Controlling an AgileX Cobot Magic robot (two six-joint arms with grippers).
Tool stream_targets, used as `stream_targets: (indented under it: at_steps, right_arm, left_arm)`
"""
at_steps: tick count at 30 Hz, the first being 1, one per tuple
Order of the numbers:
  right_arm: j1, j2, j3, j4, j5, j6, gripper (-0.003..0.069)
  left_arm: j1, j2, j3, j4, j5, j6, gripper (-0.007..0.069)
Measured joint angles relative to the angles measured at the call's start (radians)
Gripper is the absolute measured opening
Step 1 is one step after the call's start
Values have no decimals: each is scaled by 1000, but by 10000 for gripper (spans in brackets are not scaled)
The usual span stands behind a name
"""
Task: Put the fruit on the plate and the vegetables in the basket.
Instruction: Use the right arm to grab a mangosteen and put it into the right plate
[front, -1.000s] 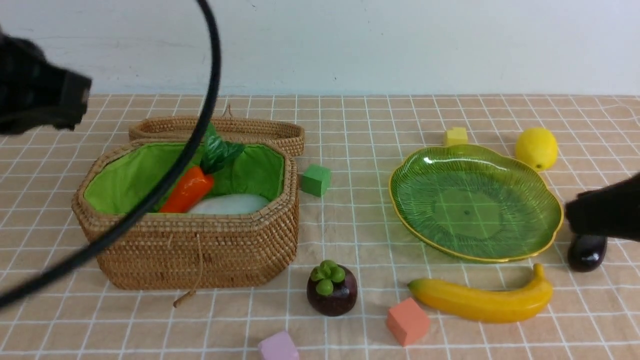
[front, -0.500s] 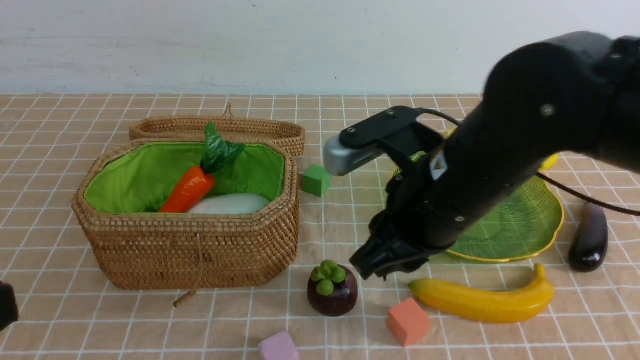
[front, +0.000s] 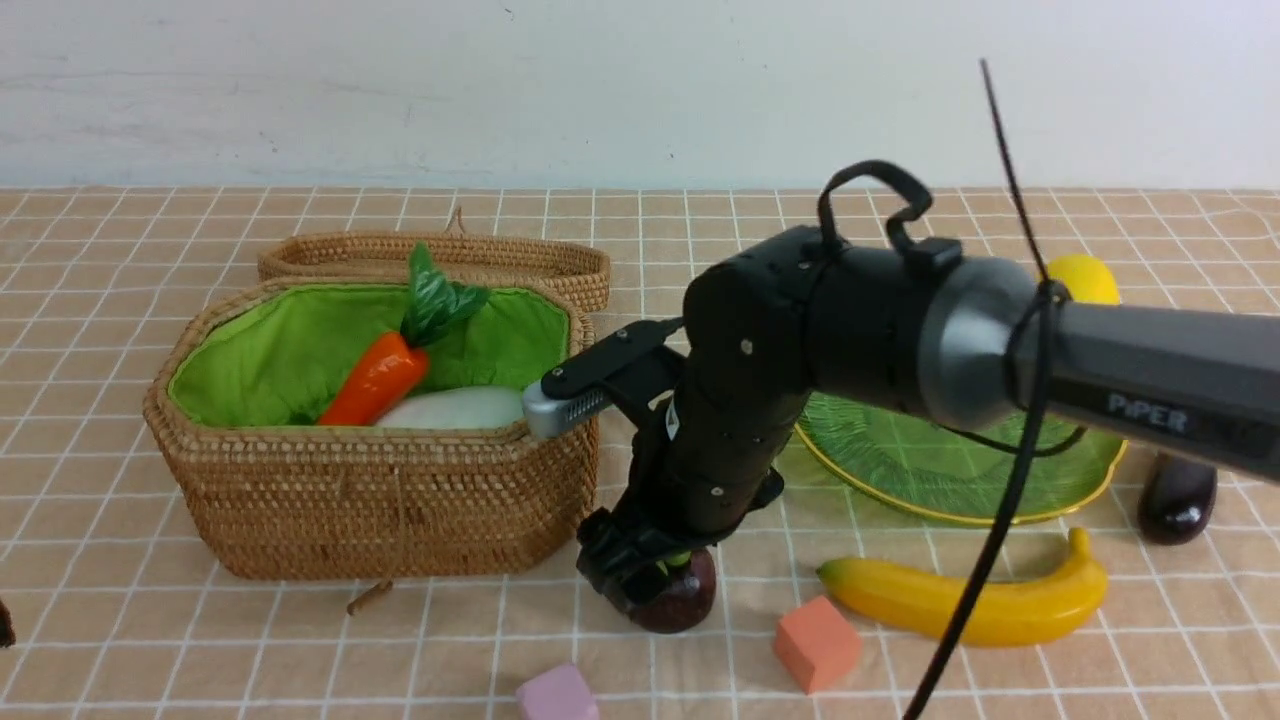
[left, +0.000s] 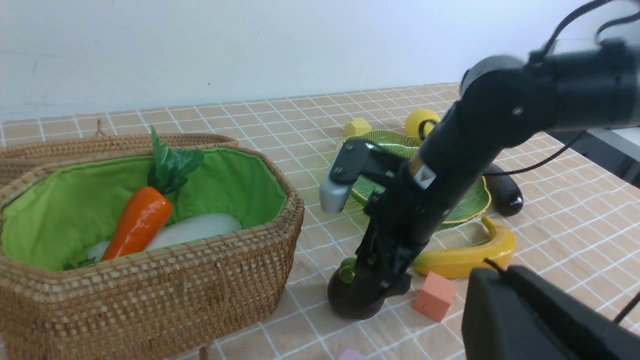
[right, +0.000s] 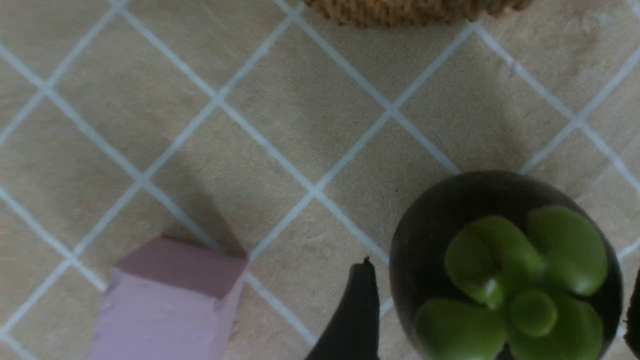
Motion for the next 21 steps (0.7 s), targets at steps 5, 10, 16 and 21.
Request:
stream_targets:
  at_steps: [5,10,16,21]
  right_arm:
    - [0,40,0,-26,-10,0,656]
    - [0,43,-1,-26,-22,0,580]
    - [0,32,-1,-30,5,0,575]
    - [-12,-87,-1,-104,90,64,575]
  left_arm:
    - [0,0,0,-3,0,0,-13]
    - [0,0,0,-6,0,1,-13]
    - [0,0,0,-6,0,1,-13]
    - [0,0,0,-14,-13,5,-13]
